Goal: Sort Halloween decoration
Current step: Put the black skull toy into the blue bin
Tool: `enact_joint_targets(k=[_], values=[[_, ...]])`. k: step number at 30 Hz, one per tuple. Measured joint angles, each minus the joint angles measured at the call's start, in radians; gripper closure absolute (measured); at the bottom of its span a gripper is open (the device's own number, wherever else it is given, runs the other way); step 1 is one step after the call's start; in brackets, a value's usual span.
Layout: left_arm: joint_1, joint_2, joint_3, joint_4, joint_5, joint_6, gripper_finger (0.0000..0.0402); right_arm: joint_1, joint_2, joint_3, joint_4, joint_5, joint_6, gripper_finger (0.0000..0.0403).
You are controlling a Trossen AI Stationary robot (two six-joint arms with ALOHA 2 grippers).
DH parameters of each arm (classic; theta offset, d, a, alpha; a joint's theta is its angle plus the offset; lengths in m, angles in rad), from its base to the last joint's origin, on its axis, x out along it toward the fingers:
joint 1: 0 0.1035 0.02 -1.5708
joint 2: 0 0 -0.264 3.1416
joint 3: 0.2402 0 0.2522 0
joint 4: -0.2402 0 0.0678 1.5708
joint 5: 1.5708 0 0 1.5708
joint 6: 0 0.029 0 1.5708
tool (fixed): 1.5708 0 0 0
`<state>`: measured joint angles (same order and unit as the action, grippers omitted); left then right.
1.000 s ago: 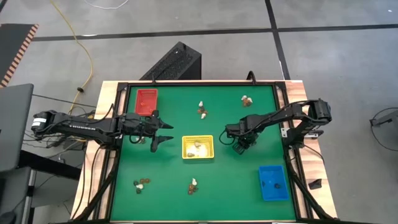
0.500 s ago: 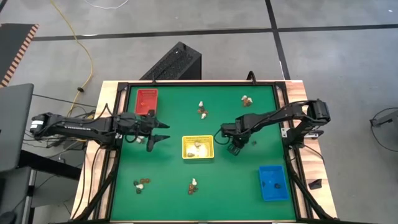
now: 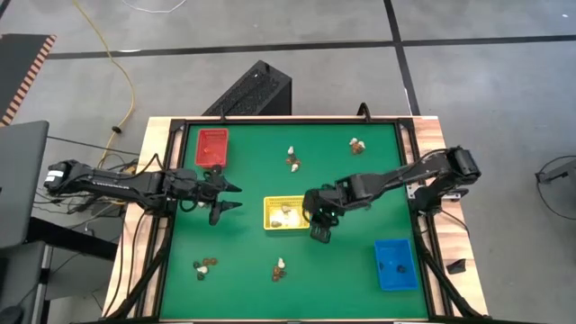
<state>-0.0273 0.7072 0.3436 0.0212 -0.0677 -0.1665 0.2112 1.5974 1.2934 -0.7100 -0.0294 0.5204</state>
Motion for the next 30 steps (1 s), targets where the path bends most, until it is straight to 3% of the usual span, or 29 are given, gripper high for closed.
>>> enact_joint_targets(k=[4,8,15,20,30], values=[[-0.012,-0.001,0.000,0.026,0.002,0.005,0.0185,0.102,0.000,0.012,-0.090,-0.025,0.144,0.0284],[-0.022,-0.001,-0.001,0.066,0.007,0.043,0.0185,0.216,0.000,0.013,-0.238,-0.053,0.392,0.0284],[-0.022,-0.001,-0.001,0.115,0.008,0.105,0.0185,0.384,0.000,0.013,-0.423,-0.191,0.798,0.0284],[-0.022,-0.001,-0.001,0.182,0.008,0.149,0.0185,0.436,-0.002,-0.016,-0.570,-0.225,0.941,0.0284],[-0.022,-0.001,-0.001,0.240,0.033,0.182,0.0185,0.469,-0.001,-0.184,-0.558,-0.283,1.003,0.0275]])
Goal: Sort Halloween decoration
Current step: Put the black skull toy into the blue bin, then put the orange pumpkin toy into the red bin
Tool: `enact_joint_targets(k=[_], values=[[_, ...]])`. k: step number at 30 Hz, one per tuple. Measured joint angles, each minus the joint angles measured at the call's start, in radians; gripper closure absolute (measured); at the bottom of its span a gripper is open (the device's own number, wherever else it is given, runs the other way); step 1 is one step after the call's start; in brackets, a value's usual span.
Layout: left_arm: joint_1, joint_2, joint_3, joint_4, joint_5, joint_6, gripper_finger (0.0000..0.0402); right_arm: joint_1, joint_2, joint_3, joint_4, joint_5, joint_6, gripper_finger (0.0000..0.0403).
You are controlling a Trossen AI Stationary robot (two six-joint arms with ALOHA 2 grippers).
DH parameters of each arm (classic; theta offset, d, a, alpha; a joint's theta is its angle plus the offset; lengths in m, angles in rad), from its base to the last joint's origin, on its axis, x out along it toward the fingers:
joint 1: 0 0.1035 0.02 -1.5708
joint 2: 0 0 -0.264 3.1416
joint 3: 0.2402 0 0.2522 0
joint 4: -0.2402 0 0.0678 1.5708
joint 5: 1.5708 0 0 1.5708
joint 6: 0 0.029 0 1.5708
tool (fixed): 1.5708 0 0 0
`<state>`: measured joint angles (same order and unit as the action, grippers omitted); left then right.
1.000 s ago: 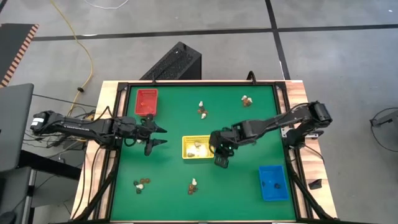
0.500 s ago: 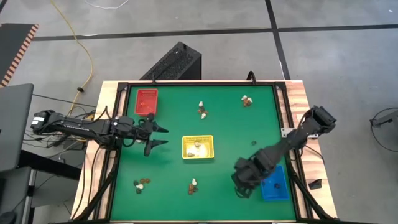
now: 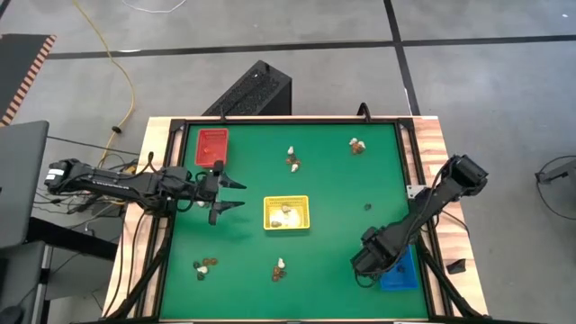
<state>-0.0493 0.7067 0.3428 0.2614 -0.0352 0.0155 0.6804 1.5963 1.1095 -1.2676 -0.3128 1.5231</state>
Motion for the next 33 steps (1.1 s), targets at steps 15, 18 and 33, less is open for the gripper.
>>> enact_joint_targets(k=[15,18,33], values=[[-0.091,0.050,0.003,0.121,0.193,0.092,0.0185,0.052,0.000,0.023,-0.004,0.066,-0.027,0.0167],[-0.217,0.157,0.003,0.172,0.193,0.093,0.0185,0.077,0.000,0.092,-0.003,0.243,-0.057,0.0164],[-0.546,0.849,0.434,0.056,-0.027,0.236,0.0186,0.087,0.012,0.232,0.267,1.155,-0.634,0.0163]])
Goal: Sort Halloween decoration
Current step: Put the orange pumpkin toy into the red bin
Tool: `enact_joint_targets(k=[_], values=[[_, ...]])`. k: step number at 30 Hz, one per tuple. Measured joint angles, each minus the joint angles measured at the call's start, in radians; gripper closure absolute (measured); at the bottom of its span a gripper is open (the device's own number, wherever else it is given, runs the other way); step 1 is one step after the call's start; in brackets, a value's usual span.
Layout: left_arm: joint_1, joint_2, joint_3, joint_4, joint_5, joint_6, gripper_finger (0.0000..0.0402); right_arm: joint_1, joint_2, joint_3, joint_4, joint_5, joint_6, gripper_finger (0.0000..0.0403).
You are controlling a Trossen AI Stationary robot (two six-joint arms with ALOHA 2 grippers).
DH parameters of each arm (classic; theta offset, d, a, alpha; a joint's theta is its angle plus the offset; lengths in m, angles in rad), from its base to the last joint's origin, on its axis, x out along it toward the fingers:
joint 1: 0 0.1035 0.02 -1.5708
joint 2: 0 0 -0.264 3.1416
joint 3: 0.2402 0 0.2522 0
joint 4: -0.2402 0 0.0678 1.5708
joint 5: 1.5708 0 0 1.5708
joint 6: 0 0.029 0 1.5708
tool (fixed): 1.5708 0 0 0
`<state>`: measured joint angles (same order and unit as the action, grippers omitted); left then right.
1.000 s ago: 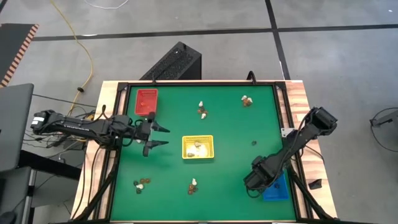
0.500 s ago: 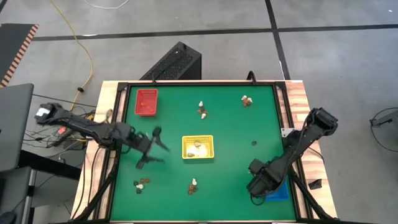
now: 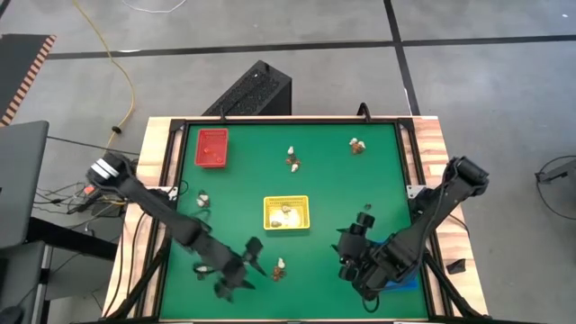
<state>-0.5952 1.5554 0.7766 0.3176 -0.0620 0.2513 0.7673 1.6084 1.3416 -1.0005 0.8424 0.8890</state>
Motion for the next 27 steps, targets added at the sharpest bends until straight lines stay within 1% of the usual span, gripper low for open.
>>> enact_joint_targets(k=[3,6,8,11,15,20,24,27], values=[[0.017,0.104,0.065,-0.006,0.014,0.001,0.0192,-0.003,0.000,0.000,0.023,-0.048,0.009,0.0163],[0.037,0.178,0.105,-0.033,0.056,0.006,0.0202,0.017,0.000,-0.007,0.036,-0.052,0.080,0.0163],[0.050,0.215,0.123,-0.040,0.073,0.000,0.0210,0.032,0.000,-0.026,0.068,-0.052,0.082,0.0163],[0.071,0.242,0.134,-0.038,0.110,-0.002,0.0222,0.052,0.000,-0.053,0.091,-0.053,0.055,0.0163],[0.098,0.247,0.133,-0.039,0.132,-0.019,0.0231,0.049,0.000,-0.061,0.097,-0.048,0.052,0.0163],[0.123,0.247,0.133,-0.036,0.189,-0.034,0.0232,0.029,0.000,-0.061,0.099,-0.045,0.045,0.0163],[0.126,0.273,0.132,-0.029,0.207,-0.043,0.0232,0.015,0.000,-0.061,0.098,-0.048,0.044,0.0163],[0.125,0.314,0.134,0.014,0.217,-0.036,0.0232,0.015,0.000,-0.061,0.096,-0.051,0.044,0.0163]])
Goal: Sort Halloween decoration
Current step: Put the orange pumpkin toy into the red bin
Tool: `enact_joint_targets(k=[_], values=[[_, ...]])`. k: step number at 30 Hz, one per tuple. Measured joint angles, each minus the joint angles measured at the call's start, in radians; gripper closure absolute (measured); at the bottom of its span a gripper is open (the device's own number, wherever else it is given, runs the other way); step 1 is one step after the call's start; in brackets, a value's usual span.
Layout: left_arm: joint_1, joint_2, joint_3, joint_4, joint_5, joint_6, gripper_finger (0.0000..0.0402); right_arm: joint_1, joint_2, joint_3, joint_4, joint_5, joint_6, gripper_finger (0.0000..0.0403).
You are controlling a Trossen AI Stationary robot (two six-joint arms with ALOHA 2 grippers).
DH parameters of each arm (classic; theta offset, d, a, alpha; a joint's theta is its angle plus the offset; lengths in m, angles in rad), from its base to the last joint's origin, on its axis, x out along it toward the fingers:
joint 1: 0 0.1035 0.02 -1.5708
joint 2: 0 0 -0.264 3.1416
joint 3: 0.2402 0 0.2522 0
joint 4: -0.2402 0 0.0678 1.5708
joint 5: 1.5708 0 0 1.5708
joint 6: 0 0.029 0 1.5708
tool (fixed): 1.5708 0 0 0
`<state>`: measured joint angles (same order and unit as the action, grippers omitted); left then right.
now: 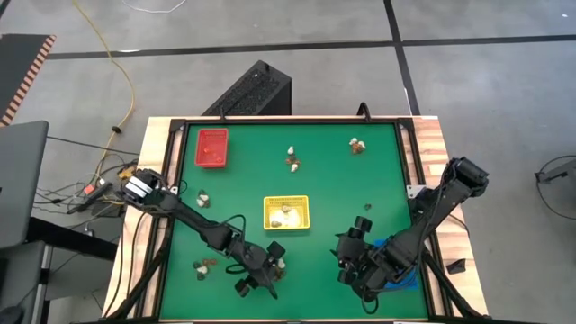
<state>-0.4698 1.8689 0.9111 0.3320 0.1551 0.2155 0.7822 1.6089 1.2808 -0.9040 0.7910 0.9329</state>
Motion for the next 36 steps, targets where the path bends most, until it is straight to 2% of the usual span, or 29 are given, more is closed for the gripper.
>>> enact_joint_targets(k=[6,15,36], values=[[0.003,0.028,0.017,0.023,-0.008,0.012,0.0232,0.001,-0.001,0.000,0.008,-0.003,0.000,0.0163],[0.012,0.032,0.016,-0.060,-0.009,0.005,0.0232,0.000,-0.001,0.000,0.015,-0.004,-0.001,0.0163],[0.018,0.032,0.016,-0.062,0.001,-0.030,0.0232,0.000,-0.001,0.000,0.020,-0.004,-0.018,0.0163]])
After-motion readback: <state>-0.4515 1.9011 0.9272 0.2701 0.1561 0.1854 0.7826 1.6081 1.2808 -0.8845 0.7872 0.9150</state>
